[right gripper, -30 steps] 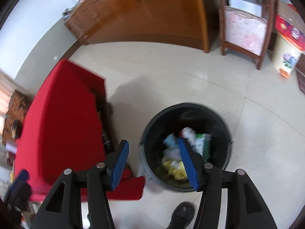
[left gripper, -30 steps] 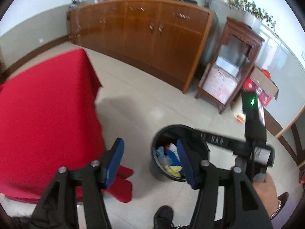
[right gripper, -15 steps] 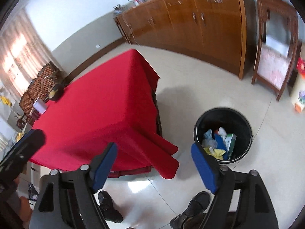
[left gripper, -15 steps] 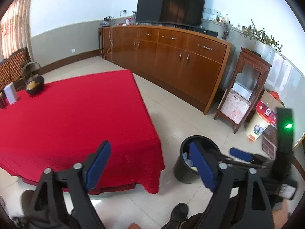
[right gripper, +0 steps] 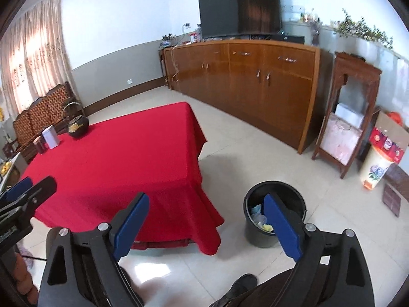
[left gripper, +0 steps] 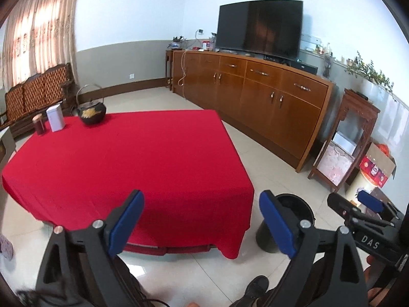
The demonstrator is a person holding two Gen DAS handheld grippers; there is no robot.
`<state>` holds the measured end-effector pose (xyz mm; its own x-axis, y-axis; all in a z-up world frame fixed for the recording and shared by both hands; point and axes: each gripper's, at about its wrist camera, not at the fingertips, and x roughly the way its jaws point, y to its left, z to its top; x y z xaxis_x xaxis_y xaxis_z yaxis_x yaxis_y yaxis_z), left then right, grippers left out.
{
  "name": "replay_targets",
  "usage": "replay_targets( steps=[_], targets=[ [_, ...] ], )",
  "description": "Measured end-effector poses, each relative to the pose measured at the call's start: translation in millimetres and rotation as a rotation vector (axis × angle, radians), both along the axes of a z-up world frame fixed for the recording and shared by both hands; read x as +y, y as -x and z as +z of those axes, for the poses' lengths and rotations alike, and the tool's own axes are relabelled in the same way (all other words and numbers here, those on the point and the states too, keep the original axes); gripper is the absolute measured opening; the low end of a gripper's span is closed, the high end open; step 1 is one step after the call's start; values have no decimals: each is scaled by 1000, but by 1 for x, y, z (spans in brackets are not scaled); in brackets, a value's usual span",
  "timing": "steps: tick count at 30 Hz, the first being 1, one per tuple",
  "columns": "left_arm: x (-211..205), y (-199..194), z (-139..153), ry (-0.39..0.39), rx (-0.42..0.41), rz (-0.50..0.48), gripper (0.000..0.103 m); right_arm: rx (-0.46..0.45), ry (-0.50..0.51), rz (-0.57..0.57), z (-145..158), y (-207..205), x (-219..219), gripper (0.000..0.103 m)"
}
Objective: Collect trash
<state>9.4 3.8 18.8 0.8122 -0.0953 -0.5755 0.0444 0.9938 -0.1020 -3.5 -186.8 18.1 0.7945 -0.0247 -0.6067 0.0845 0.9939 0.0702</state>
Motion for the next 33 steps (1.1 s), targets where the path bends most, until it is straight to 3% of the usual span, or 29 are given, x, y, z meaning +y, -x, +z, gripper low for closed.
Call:
replay_targets(
  steps=[4,33],
  targets=[
    [0,6,-2,26,7,12,92,-7,-1,-18,3,3,5,93],
    [-7,18,3,3,-30,22,92,-20,4,-12,-1,-1,1,93]
  ],
)
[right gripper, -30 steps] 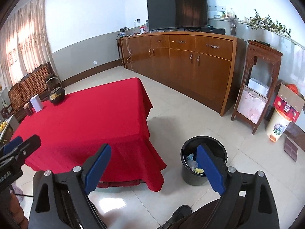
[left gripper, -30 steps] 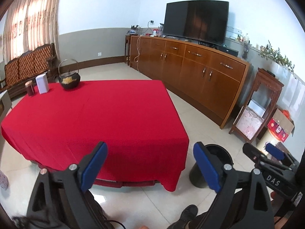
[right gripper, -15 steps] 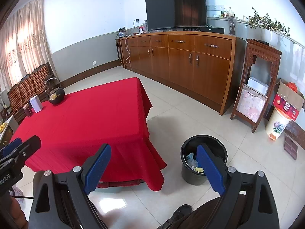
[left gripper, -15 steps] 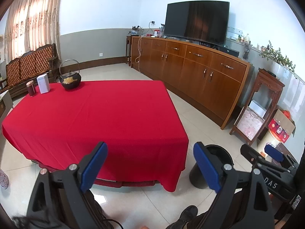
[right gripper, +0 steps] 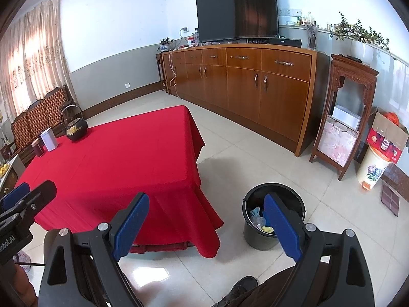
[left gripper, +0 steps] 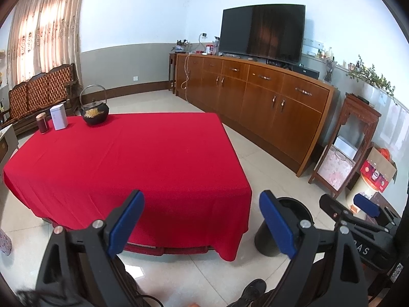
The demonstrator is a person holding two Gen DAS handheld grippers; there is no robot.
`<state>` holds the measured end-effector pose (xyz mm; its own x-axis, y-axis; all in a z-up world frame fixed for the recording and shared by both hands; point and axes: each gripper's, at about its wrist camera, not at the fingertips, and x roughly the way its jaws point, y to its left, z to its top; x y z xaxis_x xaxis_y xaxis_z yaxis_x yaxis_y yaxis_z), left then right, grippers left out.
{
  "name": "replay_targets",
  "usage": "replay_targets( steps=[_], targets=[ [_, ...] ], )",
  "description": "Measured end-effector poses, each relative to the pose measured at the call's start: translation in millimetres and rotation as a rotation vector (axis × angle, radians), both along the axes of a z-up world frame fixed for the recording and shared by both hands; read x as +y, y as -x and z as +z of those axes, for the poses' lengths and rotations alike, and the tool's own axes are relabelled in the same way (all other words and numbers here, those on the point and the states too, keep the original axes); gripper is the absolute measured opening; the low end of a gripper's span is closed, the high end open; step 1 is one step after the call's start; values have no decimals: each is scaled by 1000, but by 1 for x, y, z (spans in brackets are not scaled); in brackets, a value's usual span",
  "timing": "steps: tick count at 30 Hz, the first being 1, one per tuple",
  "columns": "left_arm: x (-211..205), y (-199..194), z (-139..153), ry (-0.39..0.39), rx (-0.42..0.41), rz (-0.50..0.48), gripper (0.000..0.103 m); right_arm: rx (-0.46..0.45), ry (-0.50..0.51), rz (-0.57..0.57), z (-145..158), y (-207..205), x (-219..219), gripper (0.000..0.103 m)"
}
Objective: Collect trash
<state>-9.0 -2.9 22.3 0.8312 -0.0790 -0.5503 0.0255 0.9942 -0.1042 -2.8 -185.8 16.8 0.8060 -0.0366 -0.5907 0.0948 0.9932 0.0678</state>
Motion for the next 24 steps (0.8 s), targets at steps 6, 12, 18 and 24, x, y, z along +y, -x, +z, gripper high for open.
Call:
replay_targets(
  steps=[6,12,18,24],
  targets=[
    [0,2,0,-5,-9,7,92,-25,7,12,0,2,4,93],
    [4,2,0,-4,-12,23,92,-48,17,19,0,3,10,93],
    [7,1,0,-8,-11,31,92,-46,14,21,-2,1,14,93],
    [7,0,-1,-9,-8,30,92,-43,14,23,-4,1,15,93]
  ],
)
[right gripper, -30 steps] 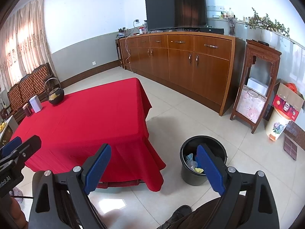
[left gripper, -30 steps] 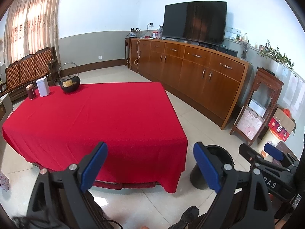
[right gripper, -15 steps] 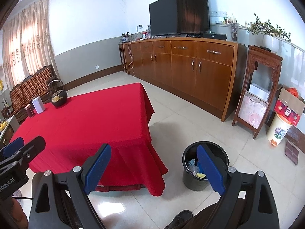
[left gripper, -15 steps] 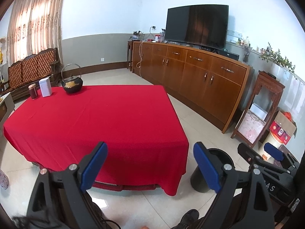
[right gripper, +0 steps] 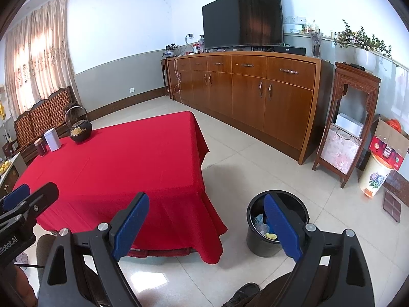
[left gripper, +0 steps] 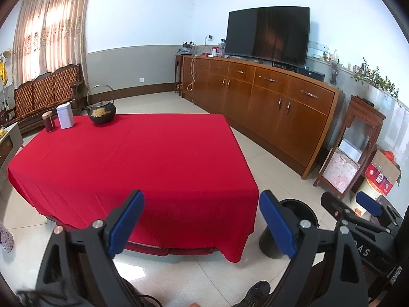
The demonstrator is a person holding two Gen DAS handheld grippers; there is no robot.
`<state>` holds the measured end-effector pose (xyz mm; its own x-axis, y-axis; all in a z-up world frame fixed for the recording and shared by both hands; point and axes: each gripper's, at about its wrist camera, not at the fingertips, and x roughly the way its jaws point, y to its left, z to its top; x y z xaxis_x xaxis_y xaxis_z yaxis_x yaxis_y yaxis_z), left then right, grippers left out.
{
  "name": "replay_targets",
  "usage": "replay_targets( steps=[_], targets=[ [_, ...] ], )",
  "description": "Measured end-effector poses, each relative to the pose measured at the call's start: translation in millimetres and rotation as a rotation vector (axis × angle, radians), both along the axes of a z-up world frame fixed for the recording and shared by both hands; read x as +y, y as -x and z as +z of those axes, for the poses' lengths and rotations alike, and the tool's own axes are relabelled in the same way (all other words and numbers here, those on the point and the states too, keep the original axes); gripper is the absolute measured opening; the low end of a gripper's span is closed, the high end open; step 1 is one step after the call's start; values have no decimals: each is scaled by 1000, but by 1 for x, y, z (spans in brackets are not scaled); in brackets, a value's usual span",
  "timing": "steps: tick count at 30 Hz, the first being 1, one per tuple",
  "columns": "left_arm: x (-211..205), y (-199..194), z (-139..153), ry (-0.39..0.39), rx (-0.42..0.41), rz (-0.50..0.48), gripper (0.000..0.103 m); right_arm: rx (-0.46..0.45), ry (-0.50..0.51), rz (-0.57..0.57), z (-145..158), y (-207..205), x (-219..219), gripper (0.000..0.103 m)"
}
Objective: Collect trash
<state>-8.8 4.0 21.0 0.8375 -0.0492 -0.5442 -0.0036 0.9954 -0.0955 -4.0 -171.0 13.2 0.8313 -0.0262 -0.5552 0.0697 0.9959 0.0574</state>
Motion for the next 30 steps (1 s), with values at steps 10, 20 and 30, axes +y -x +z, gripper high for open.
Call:
replay_targets(
  steps=[10,20,30],
  targets=[
    [-1,1,-3,-4,12,-12,92,7,-5,2,-2,-1,-1,93],
    [-2,0,-3,-7,15,-14,92,8,-5,1,-4,-1,-1,93],
    [-3,0,-4,-7,22,-20,92,11,-8,1,-5,-1,-2,93]
  ],
)
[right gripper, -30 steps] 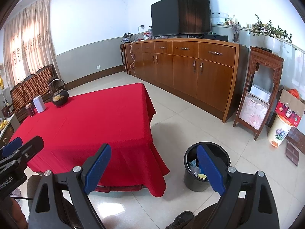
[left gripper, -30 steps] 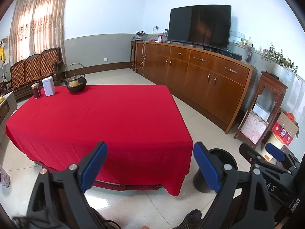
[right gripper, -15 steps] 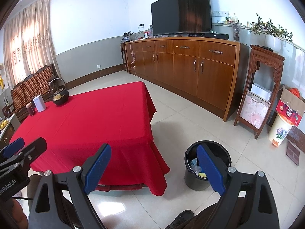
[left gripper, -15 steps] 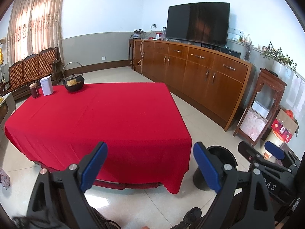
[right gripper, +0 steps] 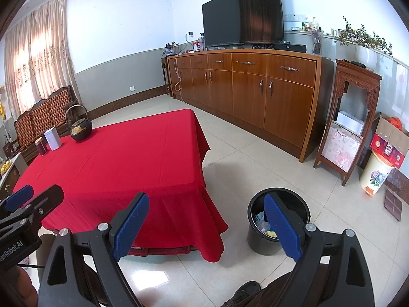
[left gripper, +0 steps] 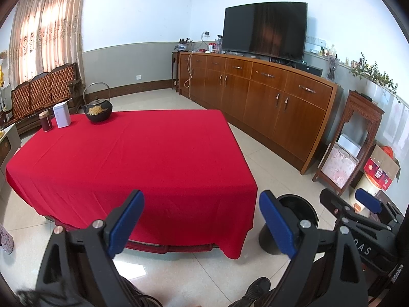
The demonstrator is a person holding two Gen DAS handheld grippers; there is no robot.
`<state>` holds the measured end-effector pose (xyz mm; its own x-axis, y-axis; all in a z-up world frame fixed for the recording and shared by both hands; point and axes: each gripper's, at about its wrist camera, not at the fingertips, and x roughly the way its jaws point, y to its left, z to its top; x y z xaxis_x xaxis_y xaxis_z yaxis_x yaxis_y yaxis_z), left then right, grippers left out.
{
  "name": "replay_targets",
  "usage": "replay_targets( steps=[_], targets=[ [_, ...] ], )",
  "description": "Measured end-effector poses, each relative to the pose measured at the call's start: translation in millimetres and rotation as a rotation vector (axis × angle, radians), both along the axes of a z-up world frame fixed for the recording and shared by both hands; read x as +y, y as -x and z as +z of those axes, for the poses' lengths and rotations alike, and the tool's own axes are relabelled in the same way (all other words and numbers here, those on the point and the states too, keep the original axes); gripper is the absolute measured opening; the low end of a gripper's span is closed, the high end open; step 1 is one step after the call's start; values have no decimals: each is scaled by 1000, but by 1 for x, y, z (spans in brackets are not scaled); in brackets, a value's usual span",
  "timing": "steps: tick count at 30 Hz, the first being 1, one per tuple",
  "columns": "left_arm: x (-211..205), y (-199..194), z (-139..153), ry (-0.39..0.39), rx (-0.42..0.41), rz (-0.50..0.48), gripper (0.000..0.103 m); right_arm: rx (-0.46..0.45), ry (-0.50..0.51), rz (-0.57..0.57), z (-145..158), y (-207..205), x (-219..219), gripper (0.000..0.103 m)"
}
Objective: Collect trash
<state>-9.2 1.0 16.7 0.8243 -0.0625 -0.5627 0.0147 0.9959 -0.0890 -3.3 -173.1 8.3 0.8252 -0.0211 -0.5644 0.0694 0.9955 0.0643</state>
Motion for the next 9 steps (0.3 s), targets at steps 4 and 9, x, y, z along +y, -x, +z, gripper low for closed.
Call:
replay_targets(
  steps=[4,9],
  targets=[
    [-1,-1,-2,15,9,-28,92,-1,-3,0,0,1,-1,93],
    [-5,-1,-2,15,4,-47,92,3,-1,-3,-1,1,-1,93]
  ],
)
